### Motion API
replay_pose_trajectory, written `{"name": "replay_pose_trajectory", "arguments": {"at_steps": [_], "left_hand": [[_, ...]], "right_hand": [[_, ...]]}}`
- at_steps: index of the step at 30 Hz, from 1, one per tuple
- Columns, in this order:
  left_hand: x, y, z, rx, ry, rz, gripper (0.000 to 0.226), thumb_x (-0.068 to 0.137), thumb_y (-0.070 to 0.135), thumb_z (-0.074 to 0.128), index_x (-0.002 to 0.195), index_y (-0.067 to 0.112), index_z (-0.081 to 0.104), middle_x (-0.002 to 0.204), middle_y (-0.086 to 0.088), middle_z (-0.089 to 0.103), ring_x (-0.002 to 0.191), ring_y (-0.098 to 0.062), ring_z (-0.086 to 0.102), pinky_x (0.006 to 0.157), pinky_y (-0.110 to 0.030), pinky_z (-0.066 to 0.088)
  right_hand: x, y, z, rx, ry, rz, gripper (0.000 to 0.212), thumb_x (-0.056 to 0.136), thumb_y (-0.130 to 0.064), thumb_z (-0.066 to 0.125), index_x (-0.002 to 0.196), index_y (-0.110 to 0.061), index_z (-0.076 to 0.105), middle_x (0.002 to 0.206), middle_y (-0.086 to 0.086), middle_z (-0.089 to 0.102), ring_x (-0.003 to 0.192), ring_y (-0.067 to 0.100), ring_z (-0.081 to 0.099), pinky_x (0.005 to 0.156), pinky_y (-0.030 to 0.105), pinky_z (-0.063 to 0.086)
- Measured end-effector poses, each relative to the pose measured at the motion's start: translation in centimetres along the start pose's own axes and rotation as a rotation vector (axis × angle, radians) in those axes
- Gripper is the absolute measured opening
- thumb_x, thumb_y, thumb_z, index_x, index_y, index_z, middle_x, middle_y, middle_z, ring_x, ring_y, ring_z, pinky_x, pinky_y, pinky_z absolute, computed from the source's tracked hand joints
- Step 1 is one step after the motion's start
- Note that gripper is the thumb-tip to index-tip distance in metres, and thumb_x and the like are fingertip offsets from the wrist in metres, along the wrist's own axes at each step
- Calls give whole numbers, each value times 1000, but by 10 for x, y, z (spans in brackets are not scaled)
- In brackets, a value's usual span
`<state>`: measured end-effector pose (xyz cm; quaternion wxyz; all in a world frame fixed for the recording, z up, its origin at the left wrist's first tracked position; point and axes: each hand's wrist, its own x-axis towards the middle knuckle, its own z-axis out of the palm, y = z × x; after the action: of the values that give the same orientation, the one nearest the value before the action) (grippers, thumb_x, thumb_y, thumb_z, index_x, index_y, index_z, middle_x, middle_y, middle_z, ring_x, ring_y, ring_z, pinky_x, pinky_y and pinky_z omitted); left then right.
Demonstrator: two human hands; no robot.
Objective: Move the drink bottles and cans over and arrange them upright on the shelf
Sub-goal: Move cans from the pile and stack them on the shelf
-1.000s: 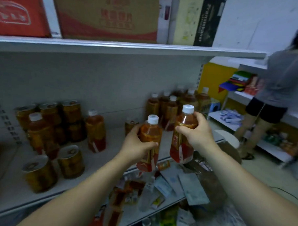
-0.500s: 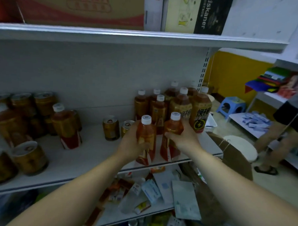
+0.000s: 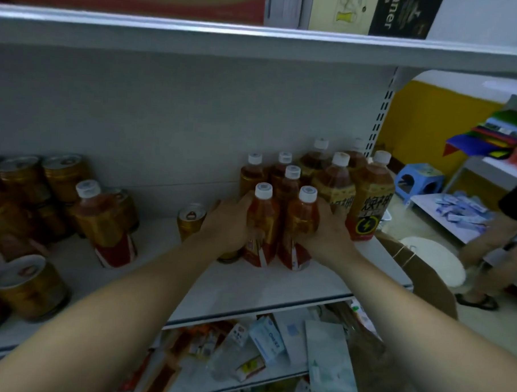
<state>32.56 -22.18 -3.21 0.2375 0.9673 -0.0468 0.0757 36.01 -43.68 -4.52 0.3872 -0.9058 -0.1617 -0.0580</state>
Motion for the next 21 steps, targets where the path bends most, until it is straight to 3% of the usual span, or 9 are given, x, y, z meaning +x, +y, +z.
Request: {"name": "replay_pose_trajectory", "arguments": {"at_steps": [7,13,16,18,21], "left_hand": [[31,-2,4,-20,104,-182,80,78,49,66,144,29,25,135,-6,52,120,-29,49,100,-46,39],[38,1,15,51,130,-238,100,73,61,64,148,31,7,142,-8,44,126,-30,43,104,-51,34],[20,-18,14,131,107,-352,114,61,83,49,149,31,-1,155,-7,21,141,-28,20,112,-54,18],[2,-35,13,274,37,-502,118,53,91,31,148,31,-2,158,-5,2,144,-29,0,112,-57,8],[-13,-46,10,302,-101,-562,111,53,92,27,147,34,15,158,-5,1,143,-32,-8,112,-57,4]], "right_hand": [[3,-5,2,-20,57,-72,75,80,-26,73,143,-16,34,139,14,33,119,29,39,84,25,29],[6,-2,10,33,46,-60,79,76,-34,78,136,-20,29,131,12,31,116,33,43,92,39,42],[7,4,6,54,-9,-39,88,71,-45,79,137,-27,24,133,10,34,120,33,41,89,36,36],[7,5,1,97,22,-55,99,68,-46,81,144,-26,21,139,11,32,127,30,36,96,34,31],[0,-1,-9,179,155,-122,100,69,-40,82,147,-19,24,141,12,31,129,20,29,98,30,22]]}}
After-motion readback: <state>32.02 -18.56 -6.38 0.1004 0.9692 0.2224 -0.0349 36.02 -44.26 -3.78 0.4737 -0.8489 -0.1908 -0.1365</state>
